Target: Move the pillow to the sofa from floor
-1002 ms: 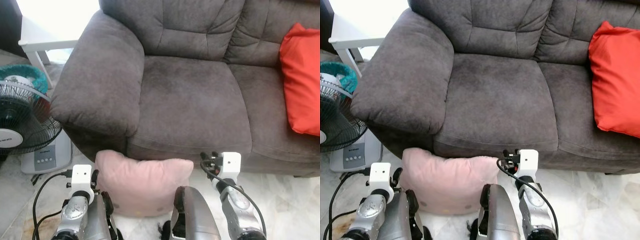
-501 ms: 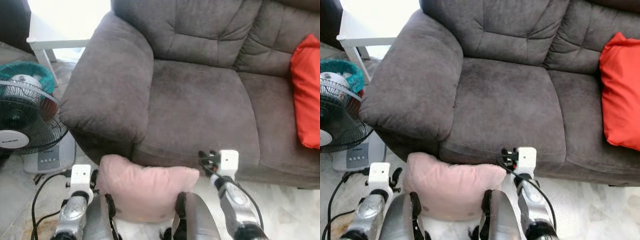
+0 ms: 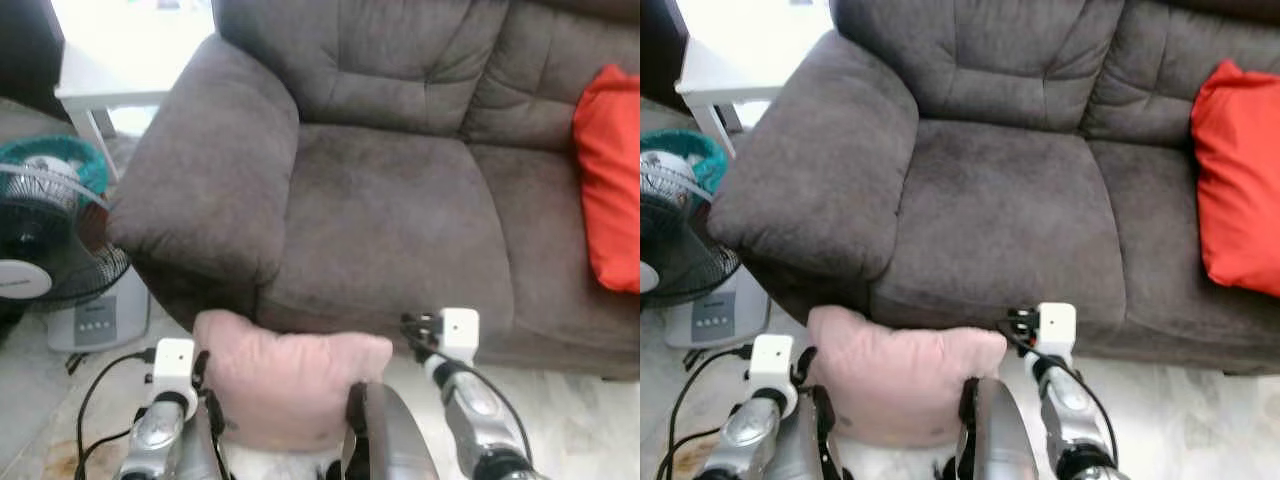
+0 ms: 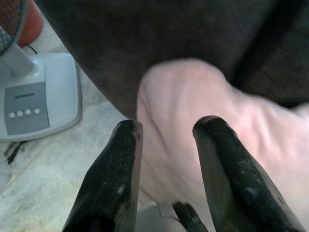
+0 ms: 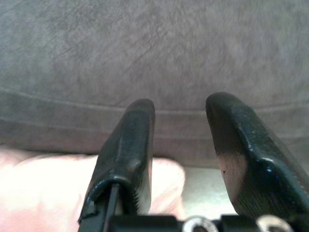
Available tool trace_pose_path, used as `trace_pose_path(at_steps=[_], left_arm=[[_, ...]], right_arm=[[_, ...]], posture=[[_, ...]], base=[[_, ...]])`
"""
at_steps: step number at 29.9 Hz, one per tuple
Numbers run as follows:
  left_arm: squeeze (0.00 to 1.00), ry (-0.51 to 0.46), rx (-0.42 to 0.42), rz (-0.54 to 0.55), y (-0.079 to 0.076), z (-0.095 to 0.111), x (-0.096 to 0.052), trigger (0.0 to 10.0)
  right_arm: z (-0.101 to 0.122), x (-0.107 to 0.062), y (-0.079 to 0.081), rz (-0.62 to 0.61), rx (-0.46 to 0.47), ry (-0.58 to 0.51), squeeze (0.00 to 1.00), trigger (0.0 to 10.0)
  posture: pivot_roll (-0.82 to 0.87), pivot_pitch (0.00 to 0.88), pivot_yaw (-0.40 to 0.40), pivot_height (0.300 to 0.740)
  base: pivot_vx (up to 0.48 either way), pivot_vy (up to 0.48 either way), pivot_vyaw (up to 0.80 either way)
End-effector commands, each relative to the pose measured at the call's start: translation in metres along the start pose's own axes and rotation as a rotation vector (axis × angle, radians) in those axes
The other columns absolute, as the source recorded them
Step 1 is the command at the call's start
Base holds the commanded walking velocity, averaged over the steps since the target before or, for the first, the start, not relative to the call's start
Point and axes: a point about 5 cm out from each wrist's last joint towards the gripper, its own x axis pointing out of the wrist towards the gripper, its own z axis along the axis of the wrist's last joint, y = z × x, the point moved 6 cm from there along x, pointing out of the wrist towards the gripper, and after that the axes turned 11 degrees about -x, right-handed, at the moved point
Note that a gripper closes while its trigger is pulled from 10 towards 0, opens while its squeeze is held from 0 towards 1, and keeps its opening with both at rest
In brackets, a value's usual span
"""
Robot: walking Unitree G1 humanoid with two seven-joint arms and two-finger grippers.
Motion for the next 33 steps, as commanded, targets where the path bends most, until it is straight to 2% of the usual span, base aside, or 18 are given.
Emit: trace_pose_path(at_steps=[1,11,15,17,18,24,25,26,27,33], left_arm=[[0.00,0.028,0.017,-0.009,0.000,-0.008,-0.003,10.0],[0.00,0.035,0.031,-0.029,-0.003,-0.010,-0.003,10.0],[0.00,0.067,0.032,-0.050,-0.007,-0.016,-0.004,10.0],[0.00,0.117,0.016,-0.047,-0.007,-0.026,-0.007,10.0],[0.00,0.148,-0.011,-0.018,-0.002,-0.033,-0.009,10.0],[0.00,0.190,-0.094,0.049,0.012,-0.041,-0.012,10.0],[0.89,0.190,-0.100,0.053,0.013,-0.040,-0.012,10.0],[0.89,0.190,-0.104,0.056,0.013,-0.040,-0.011,10.0],[1.00,0.193,-0.107,0.068,0.017,-0.040,-0.011,10.0],[1.00,0.193,-0.115,0.096,0.025,-0.038,-0.011,10.0]], right_arm=[[-0.005,-0.003,-0.002,-0.004,0.010,0.010,0.00,10.0],[-0.018,-0.012,-0.010,-0.008,0.016,0.031,0.00,10.0],[-0.021,-0.013,-0.012,-0.008,0.018,0.042,0.00,10.0],[-0.024,-0.014,-0.012,-0.007,0.019,0.049,0.00,10.0],[-0.025,-0.015,-0.012,-0.006,0.019,0.050,0.00,10.0],[-0.024,-0.015,-0.010,-0.001,0.016,0.037,0.00,10.0],[-0.023,-0.015,-0.010,-0.001,0.015,0.034,0.00,10.0],[-0.023,-0.015,-0.010,-0.001,0.014,0.033,0.00,10.0],[-0.022,-0.015,-0.011,-0.002,0.011,0.028,0.00,10.0],[-0.021,-0.016,-0.014,0.000,0.003,0.023,0.00,10.0]], posture=[[0.12,0.153,-0.155,0.531],[0.12,0.154,-0.153,0.531],[0.13,0.154,-0.153,0.531],[0.12,0.154,-0.152,0.531],[0.12,0.154,-0.152,0.531],[0.11,0.157,-0.157,0.531],[0.11,0.158,-0.158,0.531],[0.11,0.158,-0.158,0.531],[0.11,0.159,-0.160,0.531],[0.10,0.162,-0.170,0.531]], base=[[0.364,0.000,0.00],[0.344,0.000,0.00],[0.000,0.000,0.00],[0.000,0.000,0.00],[0.000,0.000,0.00],[0.000,0.000,0.00],[0.000,0.000,0.00],[0.000,0.000,0.00],[0.000,0.000,0.00],[0.000,0.000,0.00]])
